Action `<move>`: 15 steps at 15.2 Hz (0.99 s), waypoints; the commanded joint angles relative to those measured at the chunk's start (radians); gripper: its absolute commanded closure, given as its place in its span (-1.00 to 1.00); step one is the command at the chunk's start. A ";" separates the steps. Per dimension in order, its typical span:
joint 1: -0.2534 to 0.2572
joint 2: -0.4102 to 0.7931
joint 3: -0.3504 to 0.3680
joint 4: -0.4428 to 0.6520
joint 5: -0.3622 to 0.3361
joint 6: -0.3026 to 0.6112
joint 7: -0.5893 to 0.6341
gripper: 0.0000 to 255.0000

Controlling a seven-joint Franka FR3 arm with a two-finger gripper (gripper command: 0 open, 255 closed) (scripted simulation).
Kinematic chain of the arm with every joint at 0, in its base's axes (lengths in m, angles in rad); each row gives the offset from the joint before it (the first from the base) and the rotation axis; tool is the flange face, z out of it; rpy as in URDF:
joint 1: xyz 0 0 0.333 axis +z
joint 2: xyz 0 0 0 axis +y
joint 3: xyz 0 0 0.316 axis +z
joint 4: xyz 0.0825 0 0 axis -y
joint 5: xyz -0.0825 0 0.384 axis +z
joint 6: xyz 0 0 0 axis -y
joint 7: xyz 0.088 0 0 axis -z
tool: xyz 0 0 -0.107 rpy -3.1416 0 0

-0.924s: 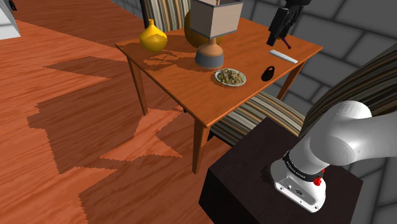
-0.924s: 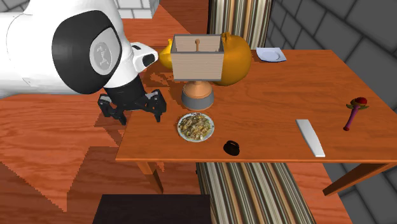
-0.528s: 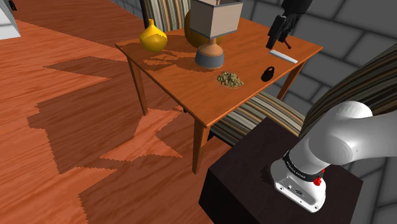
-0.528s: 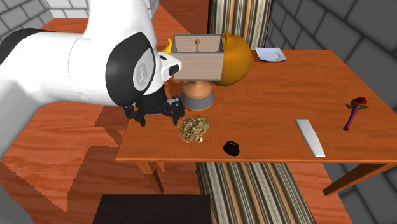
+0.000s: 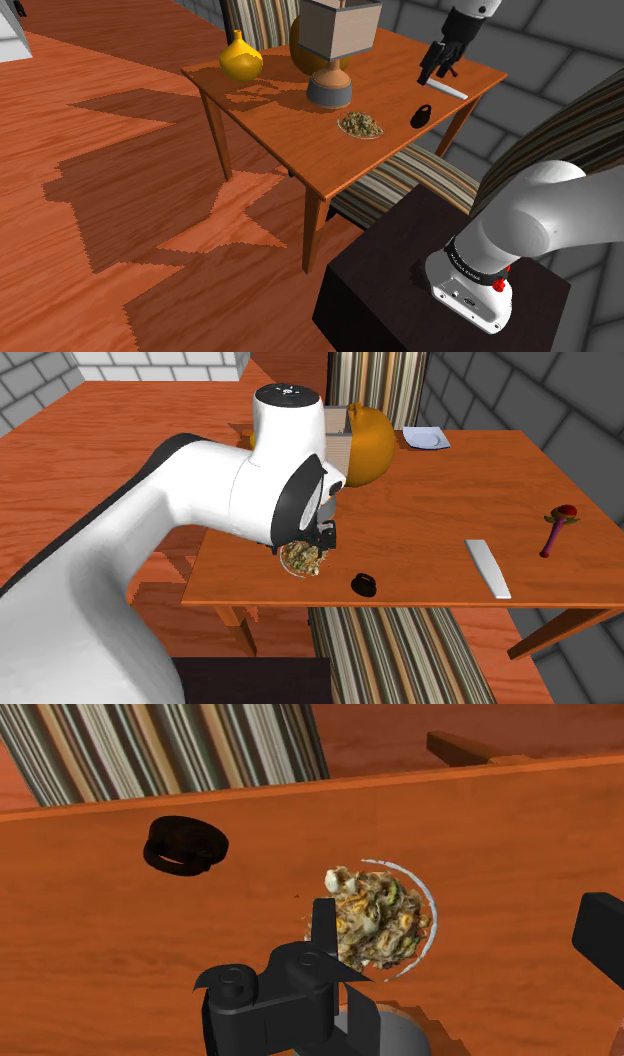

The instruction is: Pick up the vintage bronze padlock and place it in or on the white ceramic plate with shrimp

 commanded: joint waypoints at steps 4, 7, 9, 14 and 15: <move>-0.020 0.102 -0.113 -0.010 -0.001 0.138 -0.058 -1.00; -0.023 0.178 -0.184 -0.002 0.017 0.217 -0.101 -1.00; -0.020 0.233 -0.234 0.008 0.038 0.268 -0.135 -1.00; 0.007 0.395 -0.366 0.054 0.142 0.383 -0.247 -1.00; 0.015 0.432 -0.394 0.066 0.174 0.402 -0.277 -1.00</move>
